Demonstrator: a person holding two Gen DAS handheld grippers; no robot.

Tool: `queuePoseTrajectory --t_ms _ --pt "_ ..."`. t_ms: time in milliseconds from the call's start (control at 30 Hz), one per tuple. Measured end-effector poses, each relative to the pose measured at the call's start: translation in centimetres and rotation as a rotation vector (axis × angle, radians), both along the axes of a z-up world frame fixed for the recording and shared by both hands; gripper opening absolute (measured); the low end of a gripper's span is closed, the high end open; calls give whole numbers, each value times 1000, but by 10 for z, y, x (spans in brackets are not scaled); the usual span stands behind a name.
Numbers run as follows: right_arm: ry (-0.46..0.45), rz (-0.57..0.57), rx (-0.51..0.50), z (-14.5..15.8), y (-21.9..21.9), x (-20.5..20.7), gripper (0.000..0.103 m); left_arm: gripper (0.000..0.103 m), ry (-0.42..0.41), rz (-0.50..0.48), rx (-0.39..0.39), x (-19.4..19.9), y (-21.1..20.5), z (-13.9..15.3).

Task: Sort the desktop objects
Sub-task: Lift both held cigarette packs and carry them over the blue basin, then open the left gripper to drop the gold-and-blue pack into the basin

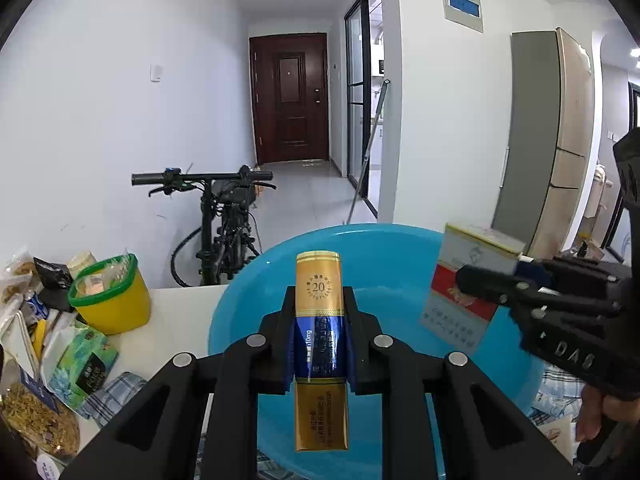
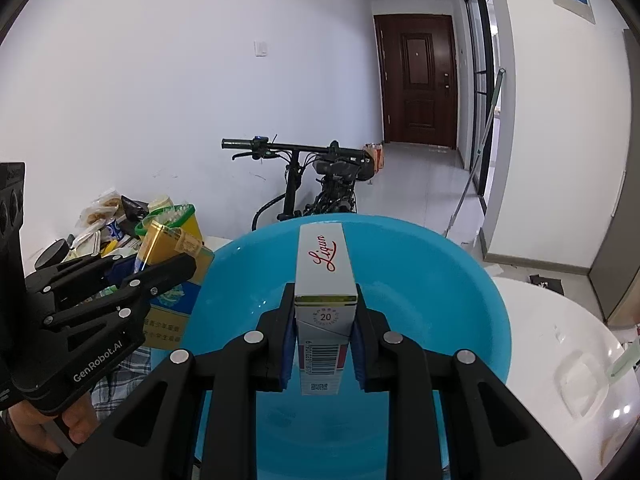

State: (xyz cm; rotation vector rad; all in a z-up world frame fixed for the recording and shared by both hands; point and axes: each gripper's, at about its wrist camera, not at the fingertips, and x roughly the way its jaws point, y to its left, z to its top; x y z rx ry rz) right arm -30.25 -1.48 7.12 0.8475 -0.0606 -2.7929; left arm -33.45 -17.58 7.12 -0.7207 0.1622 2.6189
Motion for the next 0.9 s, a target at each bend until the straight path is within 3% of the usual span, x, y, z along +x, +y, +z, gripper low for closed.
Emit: queuePoseTrajectory --t_ms 133,233,900 --pt "1 27 69 -1 -14 1 22 20 0 -6 -34 1 7 -3" --pt "2 12 55 0 -17 0 22 20 -14 -34 -2 2 7 -1" --pt "34 11 36 9 -10 7 22 20 -17 -30 -45 -1 16 -11"
